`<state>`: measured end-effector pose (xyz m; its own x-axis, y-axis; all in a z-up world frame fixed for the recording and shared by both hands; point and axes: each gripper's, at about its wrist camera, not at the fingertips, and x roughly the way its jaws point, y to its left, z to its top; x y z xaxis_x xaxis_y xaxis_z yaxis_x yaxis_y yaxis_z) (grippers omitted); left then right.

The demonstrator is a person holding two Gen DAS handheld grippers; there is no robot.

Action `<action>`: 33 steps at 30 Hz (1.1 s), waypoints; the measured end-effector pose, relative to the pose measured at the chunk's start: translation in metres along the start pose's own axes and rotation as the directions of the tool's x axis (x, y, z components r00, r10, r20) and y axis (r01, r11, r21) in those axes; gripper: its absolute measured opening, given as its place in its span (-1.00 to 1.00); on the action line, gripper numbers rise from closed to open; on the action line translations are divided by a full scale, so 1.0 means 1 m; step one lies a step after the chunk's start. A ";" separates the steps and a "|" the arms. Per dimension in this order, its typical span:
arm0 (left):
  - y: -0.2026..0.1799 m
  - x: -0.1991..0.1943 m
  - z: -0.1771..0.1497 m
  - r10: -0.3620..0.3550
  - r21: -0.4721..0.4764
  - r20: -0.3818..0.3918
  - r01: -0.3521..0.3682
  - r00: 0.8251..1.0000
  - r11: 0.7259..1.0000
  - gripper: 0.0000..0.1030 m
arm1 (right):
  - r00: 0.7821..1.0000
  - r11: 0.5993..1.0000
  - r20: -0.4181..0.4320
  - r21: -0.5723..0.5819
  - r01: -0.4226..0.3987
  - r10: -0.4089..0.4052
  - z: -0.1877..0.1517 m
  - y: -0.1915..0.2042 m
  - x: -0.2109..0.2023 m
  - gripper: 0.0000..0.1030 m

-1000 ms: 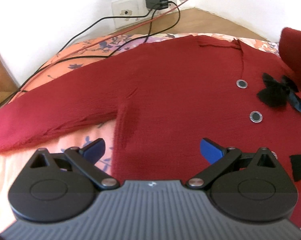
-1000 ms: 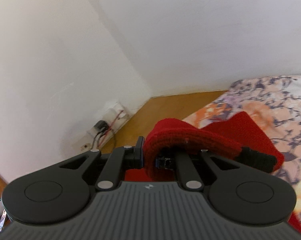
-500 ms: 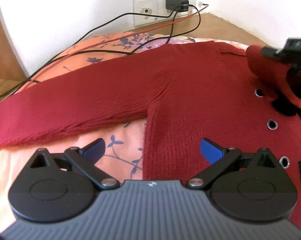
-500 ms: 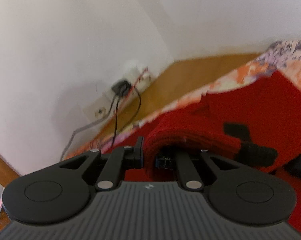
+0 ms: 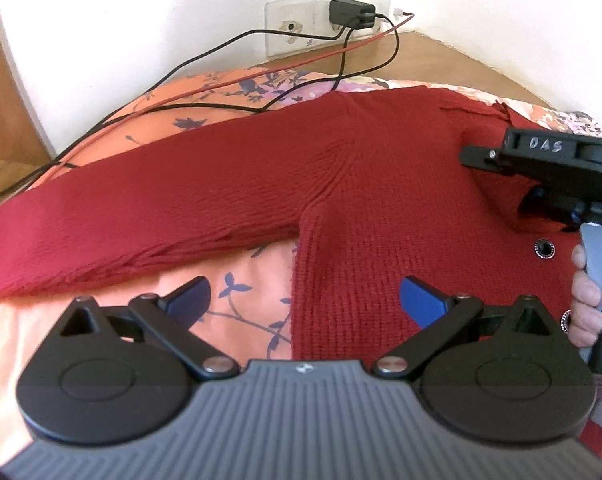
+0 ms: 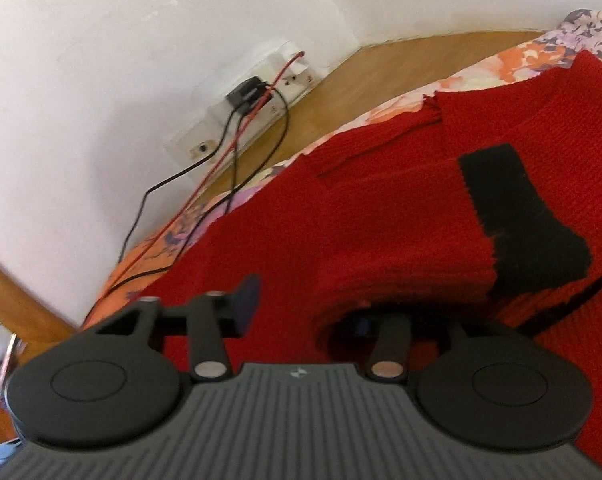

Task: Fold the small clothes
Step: 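Carry the held sleeve across the cardigan body and release it, then grasp the other black-cuffed sleeve end with the left tool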

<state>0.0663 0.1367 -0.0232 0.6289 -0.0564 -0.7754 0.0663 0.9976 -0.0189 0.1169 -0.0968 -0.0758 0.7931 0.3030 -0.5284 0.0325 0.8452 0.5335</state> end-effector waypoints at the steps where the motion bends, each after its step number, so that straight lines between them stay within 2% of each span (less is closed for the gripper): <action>1: -0.001 -0.001 0.000 -0.002 0.003 0.004 0.002 1.000 1.000 1.00 | 1.000 1.000 -0.007 -0.009 -0.001 0.001 0.000 0.002 -0.005 0.28; 3: -0.002 -0.003 0.002 -0.009 0.009 0.013 0.009 1.000 1.000 1.00 | 1.000 1.000 -0.024 -0.020 -0.001 0.001 -0.001 0.007 -0.017 0.29; 6: -0.004 -0.007 0.005 -0.016 0.015 0.031 0.015 0.999 1.000 1.00 | 0.999 0.999 -0.048 0.050 0.013 -0.011 0.000 0.002 -0.045 0.31; 10: -0.011 -0.013 0.011 -0.038 0.031 0.052 0.036 0.998 0.999 1.00 | 1.000 0.995 -0.027 0.094 0.018 -0.016 0.001 -0.010 -0.088 0.35; 14: -0.023 -0.021 0.020 -0.066 0.061 0.072 0.062 0.995 0.996 1.00 | 0.997 0.992 0.008 0.102 0.076 -0.077 0.005 -0.024 -0.129 0.49; 18: -0.043 -0.028 0.031 -0.116 0.087 0.091 0.108 0.989 0.990 1.00 | 0.984 0.982 0.052 0.085 0.167 -0.172 0.008 -0.041 -0.157 0.56; 27: -0.107 -0.025 0.045 -0.148 0.242 0.125 0.114 0.981 0.964 1.00 | 0.962 0.958 0.061 0.123 0.258 -0.267 0.025 -0.085 -0.172 0.60; 33: -0.150 -0.008 0.042 -0.164 0.315 0.108 0.123 0.981 0.941 1.00 | 0.958 0.953 0.042 0.119 0.278 -0.285 0.038 -0.104 -0.170 0.60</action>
<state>0.0834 -0.0145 0.0125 0.6895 -0.2232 -0.6890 0.3833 0.9197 0.0856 0.0023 -0.2534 -0.0163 0.7759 0.0306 -0.6301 0.3243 0.8374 0.4399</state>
